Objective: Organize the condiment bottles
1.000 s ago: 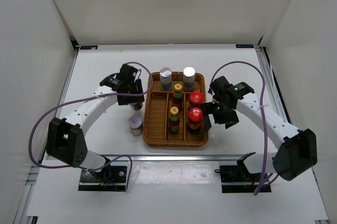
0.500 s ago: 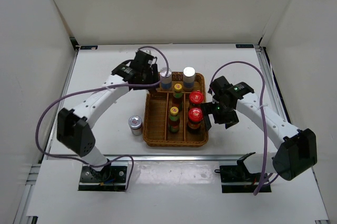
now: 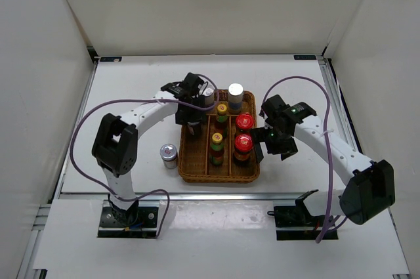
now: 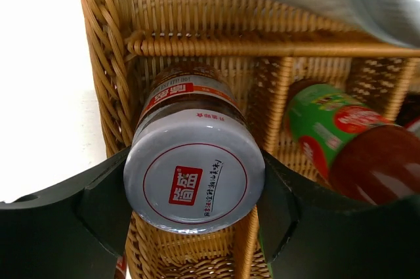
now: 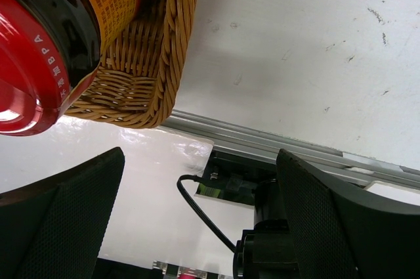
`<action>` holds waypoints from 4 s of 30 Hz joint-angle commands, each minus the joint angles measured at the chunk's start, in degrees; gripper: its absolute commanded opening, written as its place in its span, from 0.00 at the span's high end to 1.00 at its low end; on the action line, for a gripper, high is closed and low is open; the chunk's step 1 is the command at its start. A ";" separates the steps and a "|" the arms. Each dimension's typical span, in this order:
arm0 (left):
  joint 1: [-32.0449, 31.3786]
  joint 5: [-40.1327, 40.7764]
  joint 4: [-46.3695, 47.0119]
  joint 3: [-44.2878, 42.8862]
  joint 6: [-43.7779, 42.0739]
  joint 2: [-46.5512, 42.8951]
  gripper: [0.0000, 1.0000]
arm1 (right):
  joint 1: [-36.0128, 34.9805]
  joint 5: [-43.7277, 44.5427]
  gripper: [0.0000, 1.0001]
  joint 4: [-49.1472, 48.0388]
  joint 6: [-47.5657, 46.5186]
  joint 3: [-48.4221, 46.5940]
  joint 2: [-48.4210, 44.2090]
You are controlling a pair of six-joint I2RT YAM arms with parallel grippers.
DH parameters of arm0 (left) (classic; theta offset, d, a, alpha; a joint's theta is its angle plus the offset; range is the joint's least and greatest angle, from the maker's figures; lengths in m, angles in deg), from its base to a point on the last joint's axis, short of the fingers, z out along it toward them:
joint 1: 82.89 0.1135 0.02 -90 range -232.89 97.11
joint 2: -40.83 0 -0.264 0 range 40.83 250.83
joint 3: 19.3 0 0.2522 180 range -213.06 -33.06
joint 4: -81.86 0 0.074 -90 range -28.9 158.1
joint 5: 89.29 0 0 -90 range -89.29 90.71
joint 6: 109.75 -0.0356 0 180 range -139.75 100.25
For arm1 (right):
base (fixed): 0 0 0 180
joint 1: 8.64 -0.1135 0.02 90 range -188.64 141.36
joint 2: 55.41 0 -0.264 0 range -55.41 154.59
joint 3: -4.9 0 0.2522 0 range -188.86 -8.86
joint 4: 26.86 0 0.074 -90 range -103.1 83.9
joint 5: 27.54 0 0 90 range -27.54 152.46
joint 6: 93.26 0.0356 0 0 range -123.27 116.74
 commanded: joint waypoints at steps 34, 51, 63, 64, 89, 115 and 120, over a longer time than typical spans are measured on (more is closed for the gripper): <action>1.26 -0.14 1.18 39.61 4.51 -39.51 0.00 | 0.42 -0.79 0.00 0.44 -0.10 -0.14 7.44; 1.79 3.21 1.54 30.82 2.31 -30.87 0.49 | 0.42 -0.26 0.00 0.44 -0.10 -0.14 6.91; -0.49 13.49 -2.52 12.82 2.85 -37.84 0.89 | 0.42 -1.32 0.00 0.44 -0.62 -0.66 8.58; -0.49 13.49 -2.52 12.19 2.84 -37.04 0.89 | 0.42 -1.32 0.00 0.44 -0.63 -0.67 8.58; -11.39 2.49 -0.05 13.41 9.43 -13.04 0.18 | 1.48 2.19 0.00 1.50 0.95 -1.28 8.49; 2.39 29.22 -2.87 9.72 -4.80 -40.63 0.00 | 3.15 11.77 0.00 0.89 -8.97 -30.18 -0.04; 5.04 33.17 -2.87 9.72 -6.31 -43.97 0.00 | 3.15 15.12 0.00 -0.97 -8.02 -36.69 4.09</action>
